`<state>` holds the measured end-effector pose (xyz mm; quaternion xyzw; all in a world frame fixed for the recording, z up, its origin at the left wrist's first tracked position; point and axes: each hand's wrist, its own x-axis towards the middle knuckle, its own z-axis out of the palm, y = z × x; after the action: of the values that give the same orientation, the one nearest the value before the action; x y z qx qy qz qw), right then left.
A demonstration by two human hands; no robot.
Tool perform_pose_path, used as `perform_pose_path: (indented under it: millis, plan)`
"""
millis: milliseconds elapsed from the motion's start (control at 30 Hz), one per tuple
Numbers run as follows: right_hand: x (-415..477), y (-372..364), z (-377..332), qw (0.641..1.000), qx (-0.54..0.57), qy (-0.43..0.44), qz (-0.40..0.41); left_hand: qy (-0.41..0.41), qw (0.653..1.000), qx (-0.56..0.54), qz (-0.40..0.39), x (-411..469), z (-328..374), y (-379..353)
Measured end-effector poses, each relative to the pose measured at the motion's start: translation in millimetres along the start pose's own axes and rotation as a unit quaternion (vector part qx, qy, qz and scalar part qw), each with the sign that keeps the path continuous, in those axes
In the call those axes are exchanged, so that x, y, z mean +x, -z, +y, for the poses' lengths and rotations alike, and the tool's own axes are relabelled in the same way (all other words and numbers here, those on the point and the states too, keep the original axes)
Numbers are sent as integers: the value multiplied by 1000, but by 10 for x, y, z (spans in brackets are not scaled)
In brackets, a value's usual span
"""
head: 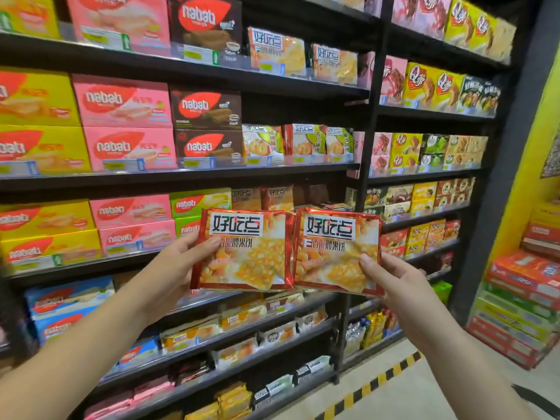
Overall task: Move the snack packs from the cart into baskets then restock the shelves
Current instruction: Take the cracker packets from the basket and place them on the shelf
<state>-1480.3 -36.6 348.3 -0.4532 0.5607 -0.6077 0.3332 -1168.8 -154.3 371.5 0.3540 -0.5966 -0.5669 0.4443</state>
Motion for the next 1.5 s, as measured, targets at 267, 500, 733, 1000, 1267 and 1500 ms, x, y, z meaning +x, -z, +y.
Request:
perform_pose_path:
  millis: [267,500,733,1000,1267,1500]
  plan:
    - [1391,378,165,996,2,-7,-85,13,997,21,78,829,-115,-386]
    - [2494,92,457,990,-3,-7,-139,0,990,19,140,1615,-311,-204]
    - [3601,-449,670,982,-16,-17,-187,-6,982,-2,187,2473,-481,189]
    - [4483,-728,938,975,-30,-11,-219,10,977,-13,212,3187,-671,390]
    - [5075,-769,1048,970,-43,26,-238,14,966,14,257,3505,-722,273]
    - [5430,-841,1175,964,-48,41,-257,16,957,16,289,3597,-761,201]
